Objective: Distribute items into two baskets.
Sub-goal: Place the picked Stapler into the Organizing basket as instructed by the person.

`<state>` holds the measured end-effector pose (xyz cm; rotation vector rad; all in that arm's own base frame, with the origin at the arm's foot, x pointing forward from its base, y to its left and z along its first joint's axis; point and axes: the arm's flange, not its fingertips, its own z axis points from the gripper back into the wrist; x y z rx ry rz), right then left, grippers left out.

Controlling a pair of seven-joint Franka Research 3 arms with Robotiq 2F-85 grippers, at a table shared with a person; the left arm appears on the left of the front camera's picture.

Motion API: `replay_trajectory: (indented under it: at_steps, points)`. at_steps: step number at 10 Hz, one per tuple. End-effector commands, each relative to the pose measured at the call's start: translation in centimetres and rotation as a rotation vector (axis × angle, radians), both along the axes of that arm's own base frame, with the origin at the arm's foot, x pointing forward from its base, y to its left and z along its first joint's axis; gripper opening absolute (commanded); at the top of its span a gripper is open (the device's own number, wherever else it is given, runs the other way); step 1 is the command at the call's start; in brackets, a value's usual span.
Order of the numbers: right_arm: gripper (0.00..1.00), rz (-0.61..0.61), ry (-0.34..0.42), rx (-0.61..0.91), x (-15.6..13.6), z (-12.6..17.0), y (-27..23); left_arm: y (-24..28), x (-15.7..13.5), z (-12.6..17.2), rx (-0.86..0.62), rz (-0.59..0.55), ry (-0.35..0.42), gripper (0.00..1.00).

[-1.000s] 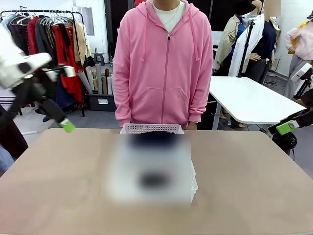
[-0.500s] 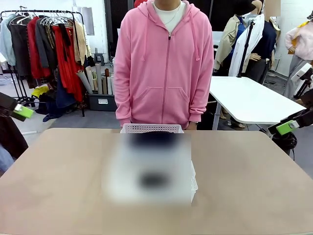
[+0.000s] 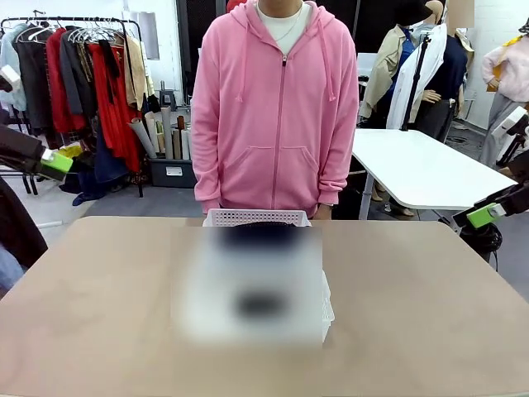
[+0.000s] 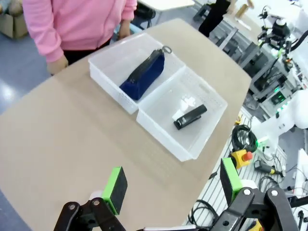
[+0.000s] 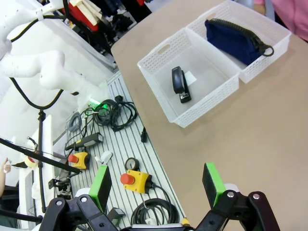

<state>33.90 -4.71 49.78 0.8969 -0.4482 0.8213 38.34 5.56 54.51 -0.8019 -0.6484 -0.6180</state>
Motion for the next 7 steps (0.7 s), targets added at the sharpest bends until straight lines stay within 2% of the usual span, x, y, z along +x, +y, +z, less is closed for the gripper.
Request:
replay_trajectory:
  at_steps: [1,2,7]
  points:
    - [1.0,0.002,0.002,-0.003,-0.08,0.07,0.07,0.52,0.09,-0.42,0.013,-0.061,-0.016,1.0]
    - [1.0,0.002,0.002,-0.003,-0.08,0.07,0.07,0.0,0.0,0.0,0.0,0.0,0.0,1.0]
    - [1.0,0.002,0.002,-0.003,-0.08,0.07,0.07,0.0,0.0,0.0,0.0,0.0,0.0,1.0]
